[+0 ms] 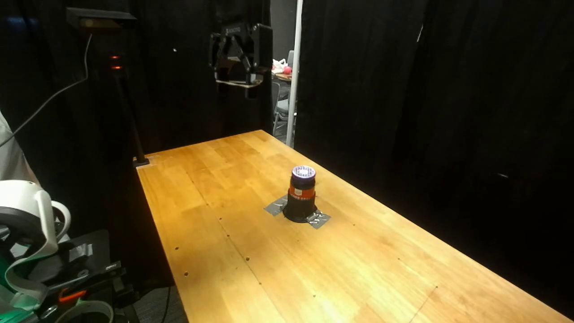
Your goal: Put the rubber band around the brown cup
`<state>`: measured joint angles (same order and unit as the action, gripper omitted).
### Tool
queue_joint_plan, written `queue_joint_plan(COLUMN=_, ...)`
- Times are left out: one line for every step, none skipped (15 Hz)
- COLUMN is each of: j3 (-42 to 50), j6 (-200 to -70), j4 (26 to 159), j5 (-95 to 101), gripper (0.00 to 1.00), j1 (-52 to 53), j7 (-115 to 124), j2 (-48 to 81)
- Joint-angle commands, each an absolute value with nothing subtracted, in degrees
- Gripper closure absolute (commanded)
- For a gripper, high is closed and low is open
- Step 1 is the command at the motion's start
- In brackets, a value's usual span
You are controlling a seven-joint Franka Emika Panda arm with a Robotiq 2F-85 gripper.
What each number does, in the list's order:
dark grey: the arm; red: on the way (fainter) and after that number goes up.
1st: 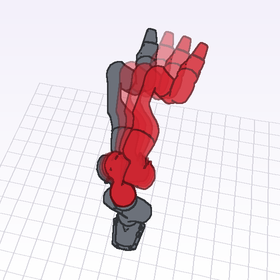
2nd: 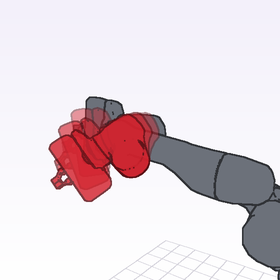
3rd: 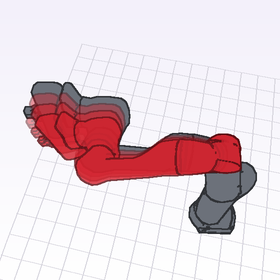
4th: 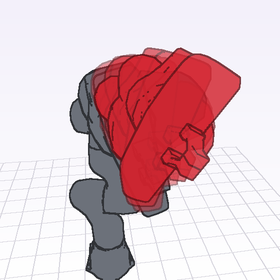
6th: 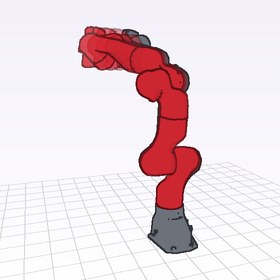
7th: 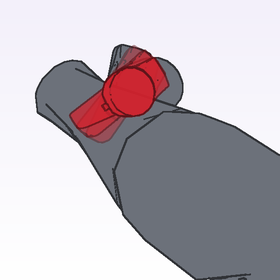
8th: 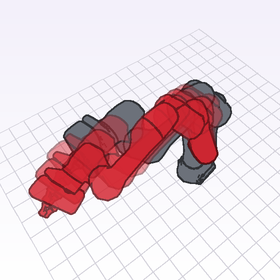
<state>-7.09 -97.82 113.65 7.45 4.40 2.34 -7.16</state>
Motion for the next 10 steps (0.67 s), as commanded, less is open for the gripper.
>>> queue_joint_plan(j3=-9.0, j6=-104.5, j4=107.5, j5=12.9, gripper=0.00, j1=5.9, j7=11.3, j2=2.6)
queue_joint_plan(j3=-9.1, j6=-107.0, j4=106.7, j5=14.6, gripper=0.00, j1=6.3, j7=13.4, j2=4.8)
queue_joint_plan(j3=-8.8, j6=-110.0, j4=106.0, j5=15.7, gripper=0.00, j1=6.8, j7=15.6, j2=7.2)
queue_joint_plan(j3=-8.5, j6=-112.0, j4=105.1, j5=16.3, gripper=0.00, j1=7.3, j7=16.9, j2=9.4)
queue_joint_plan(j3=-8.0, j6=-114.6, j4=104.5, j5=16.5, gripper=0.00, j1=7.7, j7=18.1, j2=11.3)
queue_joint_plan(j3=-7.6, j6=-117.2, j4=103.8, j5=16.3, gripper=0.00, j1=7.9, j7=18.9, j2=13.2)
queue_joint_plan(j3=-7.2, j6=-119.4, j4=103.3, j5=15.7, gripper=0.00, j1=8.1, j7=19.4, j2=14.9)
queue_joint_plan(j3=-6.8, j6=-121.7, j4=102.8, j5=15.1, gripper=0.00, j1=8.2, j7=19.6, j2=16.4)
queue_joint_plan(j3=-6.2, j6=-124.4, j4=102.6, j5=15.0, gripper=0.00, j1=8.3, j7=20.2, j2=17.7)
queue_joint_plan(j3=-5.7, j6=-126.4, j4=102.1, j5=15.4, gripper=0.00, j1=8.5, j7=20.4, j2=19.1)
